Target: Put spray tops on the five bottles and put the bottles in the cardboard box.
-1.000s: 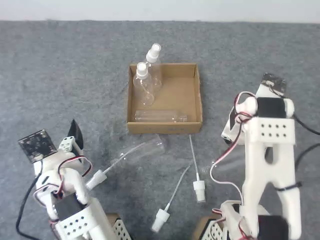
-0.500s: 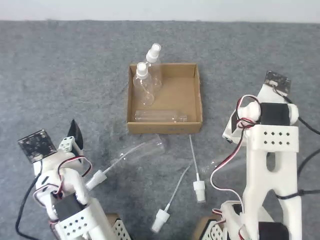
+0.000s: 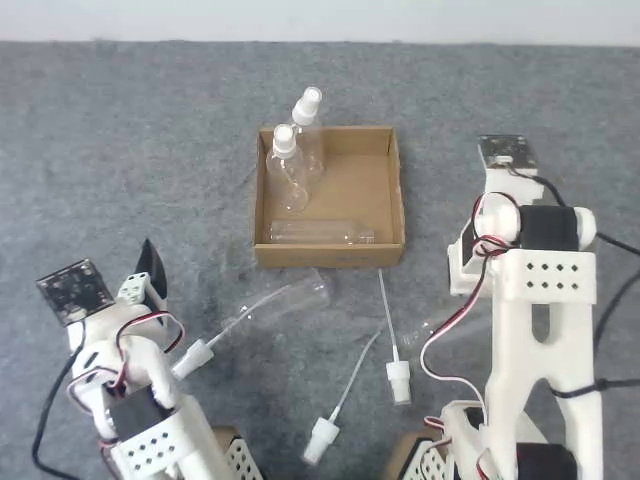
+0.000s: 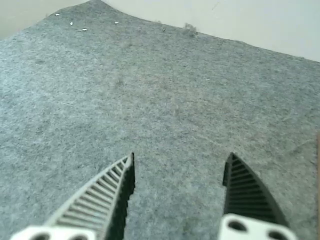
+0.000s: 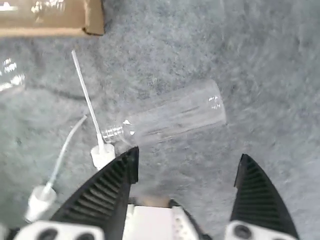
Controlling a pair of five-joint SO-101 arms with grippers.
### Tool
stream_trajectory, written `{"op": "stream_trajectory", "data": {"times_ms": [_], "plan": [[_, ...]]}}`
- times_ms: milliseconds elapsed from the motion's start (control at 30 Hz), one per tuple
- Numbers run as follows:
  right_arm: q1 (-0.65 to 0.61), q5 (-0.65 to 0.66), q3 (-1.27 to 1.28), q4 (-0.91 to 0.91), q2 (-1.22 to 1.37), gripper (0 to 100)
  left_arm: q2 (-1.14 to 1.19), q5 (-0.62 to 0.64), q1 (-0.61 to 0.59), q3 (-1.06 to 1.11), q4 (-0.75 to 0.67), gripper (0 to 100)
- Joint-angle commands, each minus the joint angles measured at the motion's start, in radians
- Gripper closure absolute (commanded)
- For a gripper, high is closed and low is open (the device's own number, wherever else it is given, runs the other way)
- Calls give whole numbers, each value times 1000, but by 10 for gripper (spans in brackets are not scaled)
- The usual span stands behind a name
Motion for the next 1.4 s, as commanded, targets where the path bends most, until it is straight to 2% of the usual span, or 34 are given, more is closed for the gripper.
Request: {"op": "stream_trajectory", "data": {"times_ms": [0,167,433,633,1000,1367], "plan": [[4,192,-60,36,-51,742,-12,-6,2,-10,20,728],[10,420,-60,35,-48,742,-12,-6,2,-10,20,728],[-2,675,-15,33,-48,742,-12,-6,2,-10,20,728],[-97,858,132,25,-50,739,-12,-6,2,-10,20,728],[-191,1059,292,-116,-48,739,-12,-6,2,-10,20,728],[-191,1249,470,-332,-41,738,-12,-6,3,-10,20,728]]}}
